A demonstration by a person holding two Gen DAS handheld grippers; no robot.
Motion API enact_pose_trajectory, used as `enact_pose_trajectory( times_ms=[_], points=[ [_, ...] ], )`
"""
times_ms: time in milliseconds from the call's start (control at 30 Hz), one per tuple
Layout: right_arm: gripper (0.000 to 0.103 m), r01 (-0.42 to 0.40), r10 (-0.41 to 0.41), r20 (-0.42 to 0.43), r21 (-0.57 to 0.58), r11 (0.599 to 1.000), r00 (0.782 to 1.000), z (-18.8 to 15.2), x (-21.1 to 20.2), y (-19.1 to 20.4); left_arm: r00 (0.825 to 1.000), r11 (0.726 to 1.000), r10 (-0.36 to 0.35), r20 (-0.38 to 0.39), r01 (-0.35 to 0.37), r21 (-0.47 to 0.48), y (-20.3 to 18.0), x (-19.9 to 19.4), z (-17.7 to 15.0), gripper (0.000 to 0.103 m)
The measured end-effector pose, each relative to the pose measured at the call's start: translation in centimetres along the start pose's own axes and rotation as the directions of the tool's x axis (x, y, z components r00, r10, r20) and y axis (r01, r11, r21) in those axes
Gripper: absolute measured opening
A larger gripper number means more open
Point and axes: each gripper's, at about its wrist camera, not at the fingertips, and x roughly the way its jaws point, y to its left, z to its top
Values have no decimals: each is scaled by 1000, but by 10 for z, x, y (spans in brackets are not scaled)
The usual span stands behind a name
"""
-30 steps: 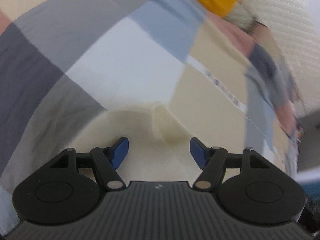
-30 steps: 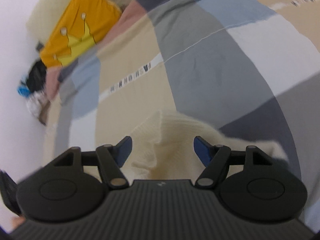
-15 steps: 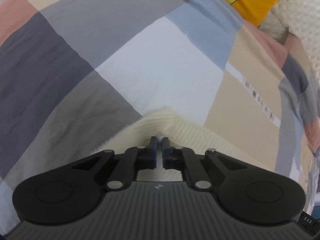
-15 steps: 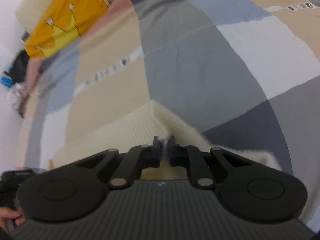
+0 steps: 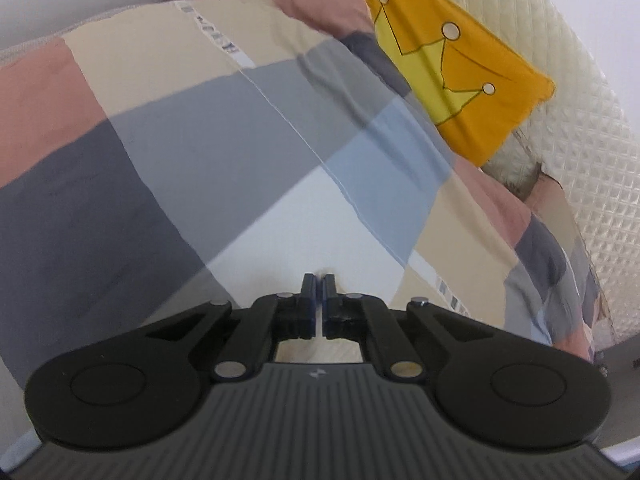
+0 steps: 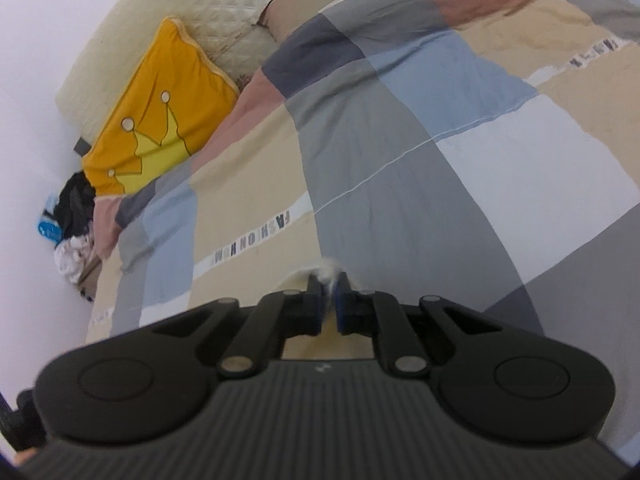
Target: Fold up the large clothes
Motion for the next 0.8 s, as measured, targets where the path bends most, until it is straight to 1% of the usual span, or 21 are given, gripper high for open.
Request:
enact_pose_trajectory(
  times_ms=[67,167,200,233,267,300,333,367,400,467,567,633,733,767,800],
  points=[
    [9,19,-19,-1,23,1000,1000,-1,11,-7,1000,1000,14,0,-14,8,-1,9,2,3],
    [9,73,-73,-27,23,997,997,-8,35,-16,999,998,53,-9,-53,24,4,30,-2,2],
    [9,90,-89,-37,19,996,995,-11,44,-19,998,997,68,-12,-68,34,5,38,-3,0],
    [9,101,-100,-48,19,995,994,-14,51,-23,995,994,99,-1,-99,47,8,46,-4,0],
    [9,111,-110,-56,23,994,992,-17,58,-27,989,987,144,27,-145,71,11,52,-4,0],
    [9,126,-124,-64,31,992,990,-20,65,-32,986,983,166,31,-168,79,17,60,-3,0],
    [9,132,-129,-68,37,991,989,-22,69,-36,985,983,174,9,-175,53,26,67,-1,0],
    [9,131,-128,-70,41,991,989,-24,72,-39,987,987,159,-18,-159,27,34,72,0,0],
    [9,129,-126,-71,36,991,989,-26,75,-41,988,989,149,-34,-148,26,39,76,0,0],
    [10,134,-134,-69,-5,991,989,-28,78,-39,988,987,152,-37,-150,62,41,80,-2,0],
    [10,150,-153,-63,-56,987,986,-30,80,-31,991,990,118,-64,-112,87,40,84,-3,0],
    [11,151,-155,-63,-64,986,986,-29,79,-29,993,992,86,-82,-77,105,36,84,-1,1],
    [12,126,-129,-71,-46,991,989,-27,72,-30,992,992,16,-128,-1,123,31,81,-1,4],
    [12,112,-114,-74,-38,993,991,-26,68,-31,990,990,0,-139,20,139,27,78,-2,10],
    [13,93,-95,-78,-35,995,992,-26,65,-31,990,986,-9,-144,33,165,25,73,-4,23]
  ],
)
